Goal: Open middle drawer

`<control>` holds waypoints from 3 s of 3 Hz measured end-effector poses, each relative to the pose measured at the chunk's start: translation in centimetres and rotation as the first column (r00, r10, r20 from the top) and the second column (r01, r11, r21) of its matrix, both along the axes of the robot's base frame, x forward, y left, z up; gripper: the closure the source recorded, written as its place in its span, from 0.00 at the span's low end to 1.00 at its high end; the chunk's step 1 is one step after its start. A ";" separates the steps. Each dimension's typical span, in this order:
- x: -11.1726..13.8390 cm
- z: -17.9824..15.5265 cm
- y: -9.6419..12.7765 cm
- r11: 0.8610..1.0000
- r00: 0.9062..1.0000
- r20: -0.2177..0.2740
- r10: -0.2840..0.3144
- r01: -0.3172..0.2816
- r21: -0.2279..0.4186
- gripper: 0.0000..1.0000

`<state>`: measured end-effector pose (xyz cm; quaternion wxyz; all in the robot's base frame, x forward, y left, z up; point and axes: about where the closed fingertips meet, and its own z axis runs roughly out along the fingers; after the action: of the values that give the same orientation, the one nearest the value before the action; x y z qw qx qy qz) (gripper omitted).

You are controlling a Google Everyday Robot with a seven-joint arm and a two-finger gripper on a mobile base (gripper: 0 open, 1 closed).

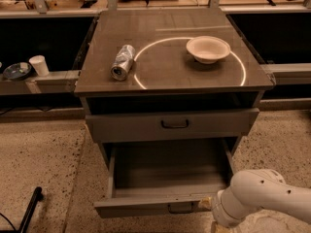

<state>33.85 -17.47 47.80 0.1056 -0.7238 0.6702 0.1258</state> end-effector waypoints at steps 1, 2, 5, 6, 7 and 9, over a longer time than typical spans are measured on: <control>3.5 0.3 -0.4 1.000 0.997 0.068 -0.020 0.021 -0.010 0.16; 6.5 -1.4 -0.7 0.999 0.994 0.097 -0.042 0.043 -0.007 0.00; 5.7 -6.4 -0.5 0.999 0.999 0.039 -0.038 0.038 -0.011 0.26; 3.7 -5.9 -0.2 1.000 1.000 0.013 -0.008 0.008 -0.017 0.26; 1.1 -4.8 0.1 0.999 0.999 -0.021 0.033 -0.034 -0.025 0.36; 1.0 -1.8 0.8 0.999 0.999 0.014 0.037 -0.038 0.015 0.13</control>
Offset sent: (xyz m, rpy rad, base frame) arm 0.1020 -0.0100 -0.0478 0.0012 -0.1179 -0.0759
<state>34.84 -16.70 46.01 0.1134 -0.7363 0.6548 0.1277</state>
